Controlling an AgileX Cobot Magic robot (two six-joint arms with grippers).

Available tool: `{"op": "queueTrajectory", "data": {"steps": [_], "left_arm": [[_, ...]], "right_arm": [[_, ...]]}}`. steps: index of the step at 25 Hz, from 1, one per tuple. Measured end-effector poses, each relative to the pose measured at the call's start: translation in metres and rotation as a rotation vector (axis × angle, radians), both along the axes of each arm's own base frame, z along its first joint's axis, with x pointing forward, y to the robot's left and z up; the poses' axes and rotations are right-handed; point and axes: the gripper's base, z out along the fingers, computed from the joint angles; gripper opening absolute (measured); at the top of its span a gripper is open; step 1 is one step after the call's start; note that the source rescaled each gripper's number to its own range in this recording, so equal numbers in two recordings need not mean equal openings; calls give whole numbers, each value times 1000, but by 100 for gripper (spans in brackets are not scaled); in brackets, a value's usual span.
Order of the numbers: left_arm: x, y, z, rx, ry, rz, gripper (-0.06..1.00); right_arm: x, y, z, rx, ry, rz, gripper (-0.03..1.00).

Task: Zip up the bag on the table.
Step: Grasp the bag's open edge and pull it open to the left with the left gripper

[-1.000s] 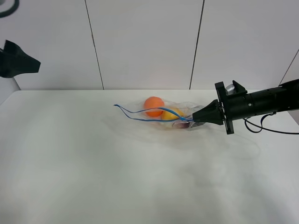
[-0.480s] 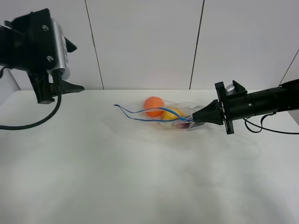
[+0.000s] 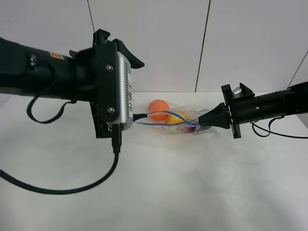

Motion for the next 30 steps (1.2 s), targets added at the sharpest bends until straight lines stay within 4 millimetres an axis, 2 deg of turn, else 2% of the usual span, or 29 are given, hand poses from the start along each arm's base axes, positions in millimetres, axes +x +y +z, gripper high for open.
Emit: {"op": "queueTrajectory", "data": {"steps": [3, 6, 12, 17, 21, 26, 28, 30], "left_arm": [[-5, -15, -13, -15, -4, 0, 100], [-1, -34, -31, -12, -3, 16, 100], [12, -70, -85, 67, -15, 55, 100], [21, -95, -117, 125, -43, 45, 100], [28, -111, -125, 128, -69, 41, 100], [40, -125, -125, 97, -76, 53, 100], [43, -129, -128, 95, -71, 55, 94], [45, -130, -135, 105, -67, 58, 84]], "right_arm": [[0, 0, 0, 0, 0, 0, 0], [0, 0, 0, 0, 2, -1, 0], [0, 0, 0, 3, 15, -7, 0], [0, 0, 0, 3, 15, -7, 0], [0, 0, 0, 3, 15, -7, 0], [0, 0, 0, 3, 15, -7, 0], [0, 0, 0, 3, 15, -7, 0], [0, 0, 0, 3, 15, -7, 0]]}}
